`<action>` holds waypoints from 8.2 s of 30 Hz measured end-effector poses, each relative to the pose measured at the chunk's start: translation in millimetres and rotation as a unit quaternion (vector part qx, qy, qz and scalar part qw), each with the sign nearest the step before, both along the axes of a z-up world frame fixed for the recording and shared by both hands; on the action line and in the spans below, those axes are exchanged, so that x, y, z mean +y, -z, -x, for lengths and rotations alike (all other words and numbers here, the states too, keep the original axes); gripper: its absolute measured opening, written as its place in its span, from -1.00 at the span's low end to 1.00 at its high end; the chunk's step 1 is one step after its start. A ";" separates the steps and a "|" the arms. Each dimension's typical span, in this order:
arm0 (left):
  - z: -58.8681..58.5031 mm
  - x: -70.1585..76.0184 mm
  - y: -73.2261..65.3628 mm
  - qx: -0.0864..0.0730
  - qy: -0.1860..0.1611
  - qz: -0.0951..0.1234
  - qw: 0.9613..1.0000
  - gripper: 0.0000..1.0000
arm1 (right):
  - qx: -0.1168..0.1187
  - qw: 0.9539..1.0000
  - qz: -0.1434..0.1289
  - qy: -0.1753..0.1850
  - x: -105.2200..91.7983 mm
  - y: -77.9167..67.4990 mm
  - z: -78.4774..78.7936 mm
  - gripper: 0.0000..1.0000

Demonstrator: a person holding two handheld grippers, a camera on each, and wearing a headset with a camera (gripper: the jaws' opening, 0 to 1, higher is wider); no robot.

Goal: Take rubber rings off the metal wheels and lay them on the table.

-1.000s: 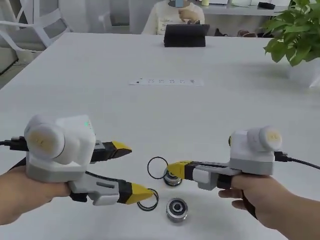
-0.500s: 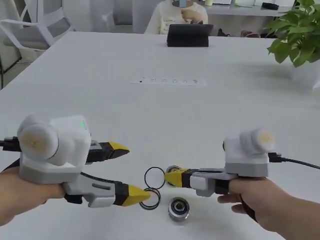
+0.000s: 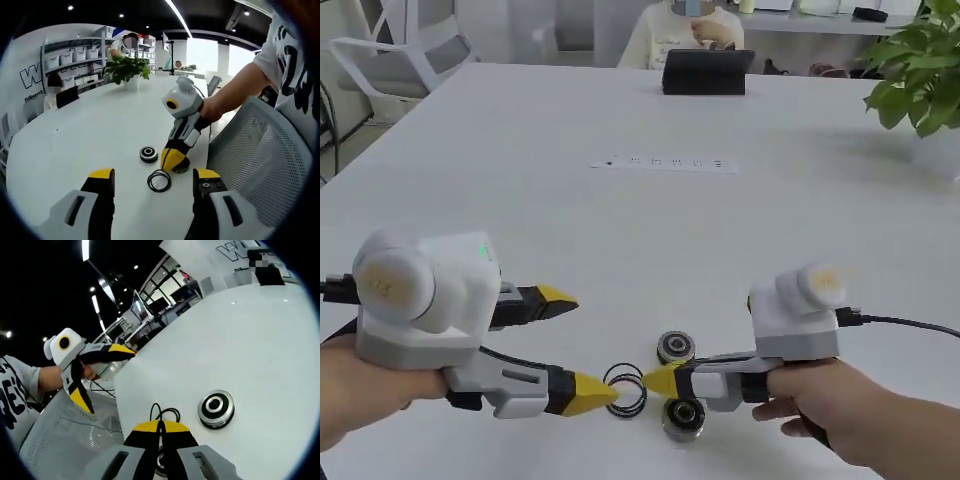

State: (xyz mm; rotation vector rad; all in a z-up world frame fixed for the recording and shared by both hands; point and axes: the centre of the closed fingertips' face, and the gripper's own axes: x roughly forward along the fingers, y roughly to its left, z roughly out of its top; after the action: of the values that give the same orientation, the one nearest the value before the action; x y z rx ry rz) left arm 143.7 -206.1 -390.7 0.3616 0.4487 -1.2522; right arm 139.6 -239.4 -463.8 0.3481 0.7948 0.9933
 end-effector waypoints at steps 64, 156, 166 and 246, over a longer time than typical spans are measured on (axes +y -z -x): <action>-19.6 -18.9 -5.1 -0.004 0.002 0.000 1.000 0.17 | -0.128 0.988 -0.008 0.089 -49.0 -41.5 -33.5 -0.76; -35.8 -89.4 68.0 0.051 0.015 -0.040 0.998 -0.52 | -0.190 0.971 0.139 0.029 -64.1 17.0 -32.8 -0.80; -36.3 -91.5 69.1 0.050 0.012 -0.043 0.998 -0.66 | -0.195 0.970 0.141 0.031 -64.1 16.4 -33.5 -0.81; -43.7 -91.9 71.6 0.008 -0.015 -0.064 0.998 -0.87 | -0.056 0.981 -0.016 0.183 -71.3 0.9 -40.0 -1.00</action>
State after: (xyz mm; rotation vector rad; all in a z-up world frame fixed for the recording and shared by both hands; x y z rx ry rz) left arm 187.4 -298.0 -462.3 0.4522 0.5468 -1.2017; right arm 179.6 -310.7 -464.7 0.4454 0.5865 0.6746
